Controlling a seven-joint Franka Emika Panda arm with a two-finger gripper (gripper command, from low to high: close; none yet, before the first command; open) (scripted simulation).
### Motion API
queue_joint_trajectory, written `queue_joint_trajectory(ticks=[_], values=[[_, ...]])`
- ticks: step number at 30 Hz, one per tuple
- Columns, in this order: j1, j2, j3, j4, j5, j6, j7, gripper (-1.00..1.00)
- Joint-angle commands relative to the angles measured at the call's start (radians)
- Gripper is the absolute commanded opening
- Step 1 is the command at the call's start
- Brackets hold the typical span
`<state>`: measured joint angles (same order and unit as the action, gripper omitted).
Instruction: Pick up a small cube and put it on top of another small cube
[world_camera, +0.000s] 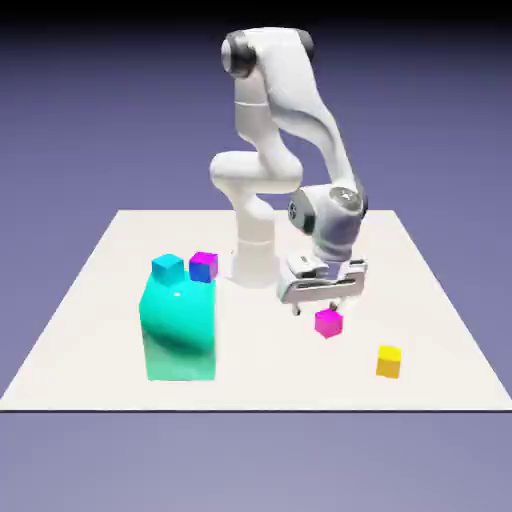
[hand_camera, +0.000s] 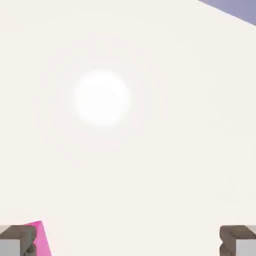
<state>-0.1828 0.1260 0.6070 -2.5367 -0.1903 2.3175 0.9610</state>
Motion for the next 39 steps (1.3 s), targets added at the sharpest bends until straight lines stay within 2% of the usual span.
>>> queue_joint_trajectory(ticks=[1,6,8,23,24,39], values=[[-0.010,0.036,0.032,0.014,-0.010,-0.038,0.011,0.00],[-0.061,0.217,0.190,0.085,-0.059,-0.225,0.069,0.00],[-0.063,0.222,0.194,0.087,-0.061,-0.230,0.070,0.00],[0.457,0.257,-0.320,0.020,0.067,-0.018,-0.040,0.00],[0.457,0.257,-0.320,0.020,0.067,-0.018,-0.040,-1.00],[-0.050,0.223,0.182,0.086,-0.058,-0.225,0.068,-1.00]])
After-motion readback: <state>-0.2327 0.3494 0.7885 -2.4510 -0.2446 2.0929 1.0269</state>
